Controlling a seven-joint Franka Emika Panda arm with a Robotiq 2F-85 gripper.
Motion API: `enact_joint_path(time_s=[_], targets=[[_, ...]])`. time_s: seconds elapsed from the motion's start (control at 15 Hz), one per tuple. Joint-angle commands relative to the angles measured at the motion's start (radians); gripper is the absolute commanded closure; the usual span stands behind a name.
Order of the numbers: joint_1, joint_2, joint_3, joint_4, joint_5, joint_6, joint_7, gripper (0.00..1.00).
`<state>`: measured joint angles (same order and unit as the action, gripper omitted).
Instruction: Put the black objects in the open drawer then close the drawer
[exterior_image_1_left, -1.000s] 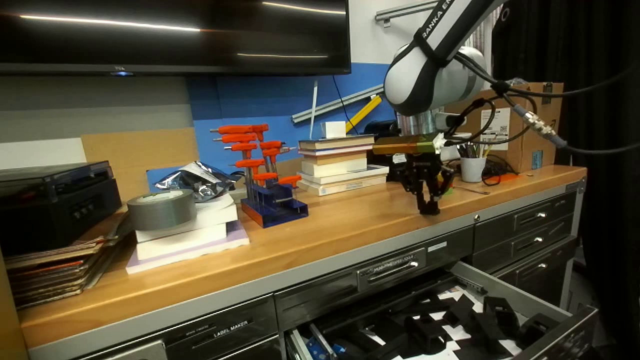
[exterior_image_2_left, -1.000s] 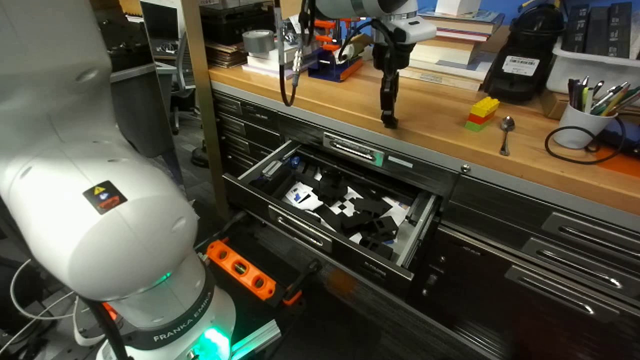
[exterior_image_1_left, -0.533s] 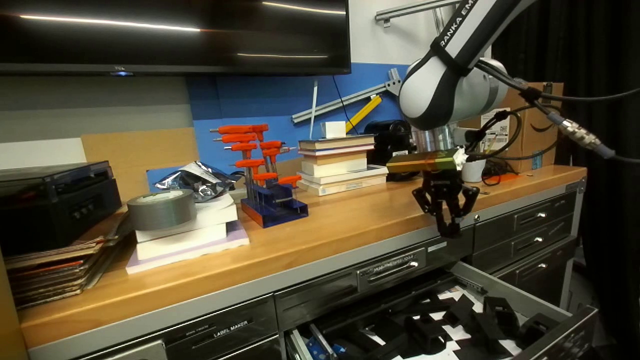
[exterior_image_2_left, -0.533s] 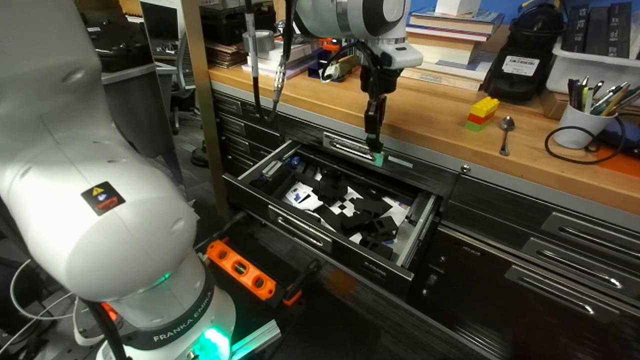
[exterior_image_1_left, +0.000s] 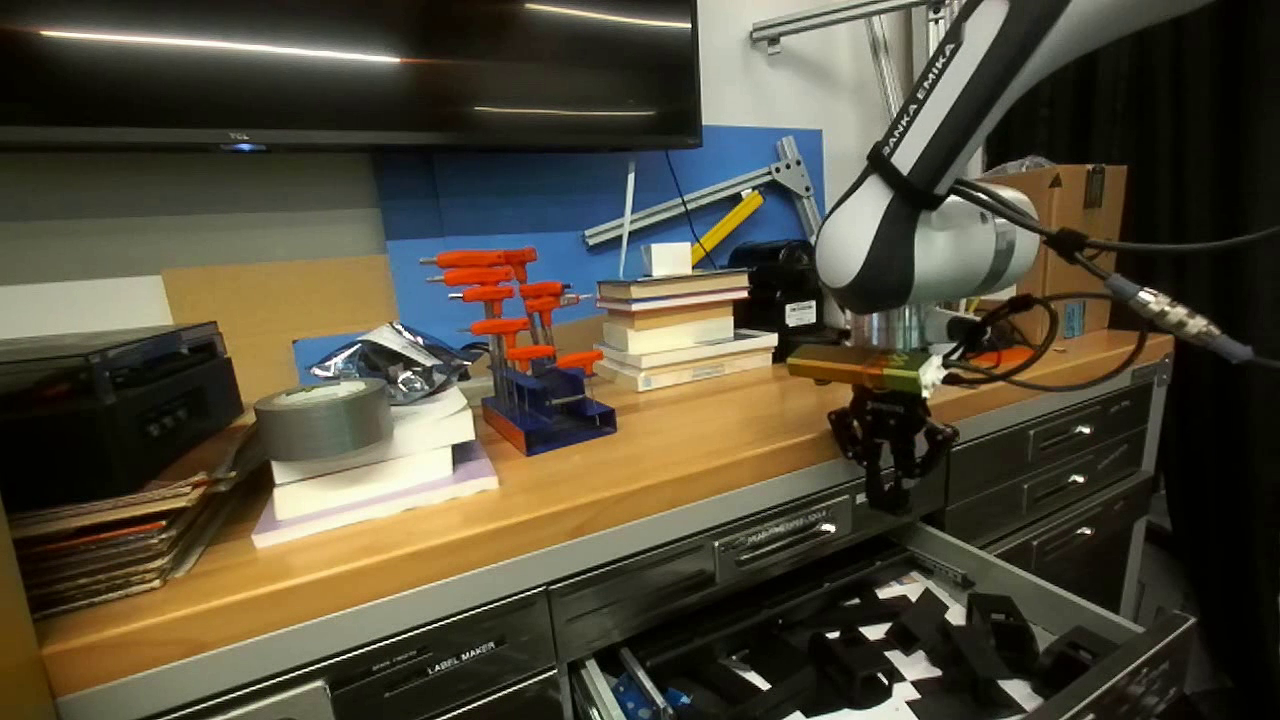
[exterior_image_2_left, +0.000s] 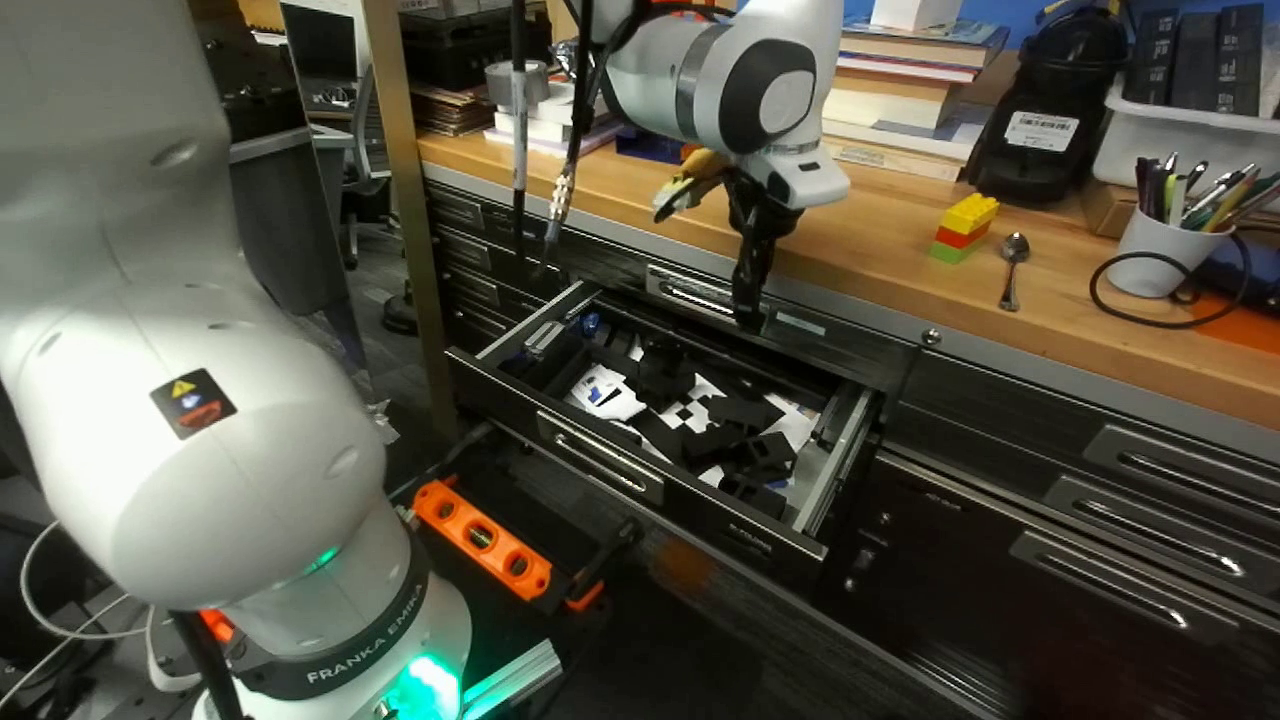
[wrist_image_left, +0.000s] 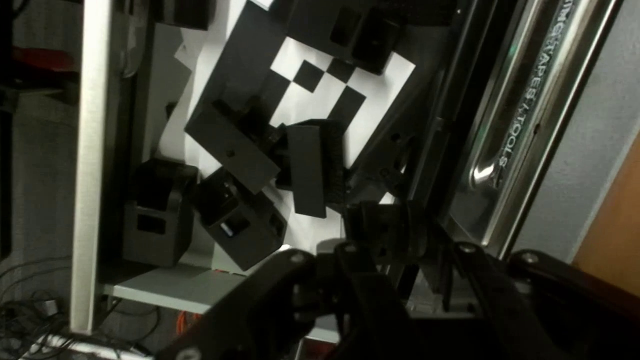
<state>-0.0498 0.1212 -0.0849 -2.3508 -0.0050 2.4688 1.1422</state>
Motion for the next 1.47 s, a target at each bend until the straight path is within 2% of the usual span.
enact_joint_path(time_s=[0.0,0.2,0.33,0.8,1.4], targets=[[-0.044,0.007,0.009,-0.067,0.218,0.170,-0.238,0.84],[-0.067,-0.004,0.021,-0.111,0.419,0.240,-0.449,0.83],[-0.062,0.007,0.012,-0.108,0.456,0.232,-0.521,0.83],[-0.024,0.084,-0.047,-0.073,0.217,0.179,-0.457,0.84],[-0.037,0.211,-0.056,0.029,0.244,0.209,-0.482,0.84]])
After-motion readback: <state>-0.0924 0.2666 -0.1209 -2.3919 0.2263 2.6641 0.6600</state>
